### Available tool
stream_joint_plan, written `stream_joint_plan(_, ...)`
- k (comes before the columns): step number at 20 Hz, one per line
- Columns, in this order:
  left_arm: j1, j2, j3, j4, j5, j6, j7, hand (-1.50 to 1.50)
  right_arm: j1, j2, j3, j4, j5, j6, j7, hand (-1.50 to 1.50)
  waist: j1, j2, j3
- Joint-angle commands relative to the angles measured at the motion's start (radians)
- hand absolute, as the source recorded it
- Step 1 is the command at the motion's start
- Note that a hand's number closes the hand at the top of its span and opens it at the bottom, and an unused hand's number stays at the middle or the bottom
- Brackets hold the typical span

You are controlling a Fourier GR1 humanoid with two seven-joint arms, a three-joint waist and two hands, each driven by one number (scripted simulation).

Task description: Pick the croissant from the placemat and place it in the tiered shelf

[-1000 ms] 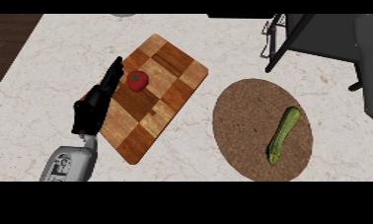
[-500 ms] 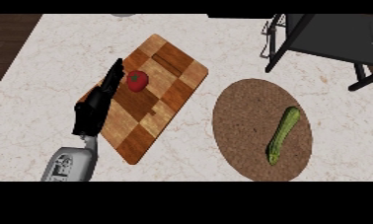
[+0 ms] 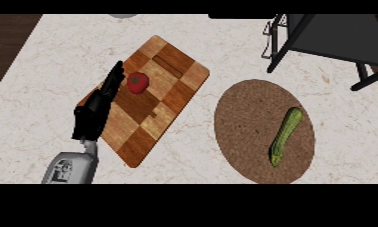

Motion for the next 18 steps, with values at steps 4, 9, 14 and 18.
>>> stream_joint_plan(4,0.029,0.02,0.02,0.013,0.013,-0.028,-0.045,0.0,0.012,0.009,-0.019,-0.153,-0.151,0.078,-0.027,-1.5,-0.008,-0.002,0.0)
stream_joint_plan(9,0.042,0.009,0.005,-0.039,-0.003,-0.017,-0.003,0.0,0.023,-0.003,-0.039,-0.153,-0.254,0.095,-0.098,-1.5,0.001,0.001,0.001)
stream_joint_plan(14,0.006,0.0,0.032,0.025,0.007,-0.004,-0.022,0.0,-0.014,-0.014,-0.078,-0.303,-0.29,0.068,-0.009,-1.5,-0.014,-0.005,0.0)
stream_joint_plan(18,0.011,-0.027,-0.006,-0.024,-0.023,0.022,0.039,0.0,0.015,-0.068,-0.148,-0.389,-0.323,0.027,0.034,-1.5,-0.021,-0.006,0.001)
